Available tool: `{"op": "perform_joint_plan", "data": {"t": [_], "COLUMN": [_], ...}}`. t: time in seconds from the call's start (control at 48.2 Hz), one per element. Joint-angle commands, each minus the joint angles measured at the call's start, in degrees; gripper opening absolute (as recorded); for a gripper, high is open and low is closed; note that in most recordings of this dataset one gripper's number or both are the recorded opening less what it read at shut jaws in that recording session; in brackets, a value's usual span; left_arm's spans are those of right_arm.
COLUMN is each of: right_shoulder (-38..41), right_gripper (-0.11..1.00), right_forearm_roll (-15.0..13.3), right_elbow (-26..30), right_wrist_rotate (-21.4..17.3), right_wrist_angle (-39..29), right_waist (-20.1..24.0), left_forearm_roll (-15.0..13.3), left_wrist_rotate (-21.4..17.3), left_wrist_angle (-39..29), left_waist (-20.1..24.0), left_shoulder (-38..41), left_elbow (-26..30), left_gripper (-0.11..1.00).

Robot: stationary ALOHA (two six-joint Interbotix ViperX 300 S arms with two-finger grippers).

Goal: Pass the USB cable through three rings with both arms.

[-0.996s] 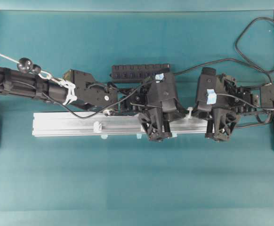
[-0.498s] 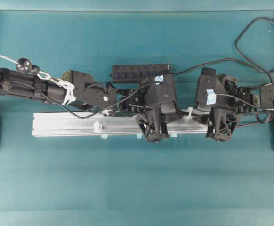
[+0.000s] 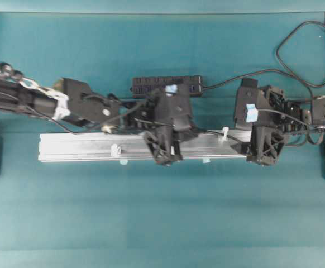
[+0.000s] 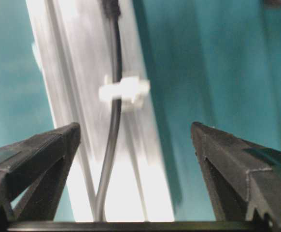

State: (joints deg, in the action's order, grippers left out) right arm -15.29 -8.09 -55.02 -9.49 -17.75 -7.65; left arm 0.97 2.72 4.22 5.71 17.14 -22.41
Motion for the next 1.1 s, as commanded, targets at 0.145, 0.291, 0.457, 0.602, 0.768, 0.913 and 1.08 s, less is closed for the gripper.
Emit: {"op": "perform_joint_plan", "data": {"t": [0.145, 0.291, 0.457, 0.602, 0.768, 0.913, 1.08], "right_shoulder": [-0.53, 0.26, 1.67, 2.81, 4.04, 4.31, 4.39], "right_gripper": [0.87, 0.87, 0.87, 0.87, 0.86, 0.86, 0.86], "right_forearm_roll": [-0.26, -0.26, -0.26, -0.26, -0.26, -0.26, -0.26], "right_elbow": [5.27, 7.91, 9.49, 10.55, 10.72, 10.72, 10.72], "right_wrist_rotate": [1.76, 3.34, 4.04, 5.36, 6.15, 6.06, 5.98], "right_wrist_angle": [-1.32, -1.41, -0.97, -0.53, 0.53, 1.05, 1.67], "right_waist": [-0.18, -0.18, -0.18, -0.18, -0.18, -0.18, -0.18], "left_forearm_roll": [0.18, 0.18, 0.18, 0.18, 0.18, 0.18, 0.18], "left_wrist_rotate": [-0.18, -0.7, -5.01, -9.05, -9.76, -10.11, -10.28], "left_wrist_angle": [0.35, 0.18, 0.0, -0.88, -1.05, -0.7, -0.53], "left_waist": [0.26, 0.26, 0.0, -0.35, -0.35, -0.35, -0.26], "left_shoulder": [-6.06, -7.21, -7.82, -8.09, -8.17, -8.35, -8.0], "left_elbow": [-1.58, -1.93, -2.02, -1.58, -1.41, -0.88, 0.26], "left_gripper": [0.23, 0.23, 0.23, 0.23, 0.23, 0.23, 0.23]}}
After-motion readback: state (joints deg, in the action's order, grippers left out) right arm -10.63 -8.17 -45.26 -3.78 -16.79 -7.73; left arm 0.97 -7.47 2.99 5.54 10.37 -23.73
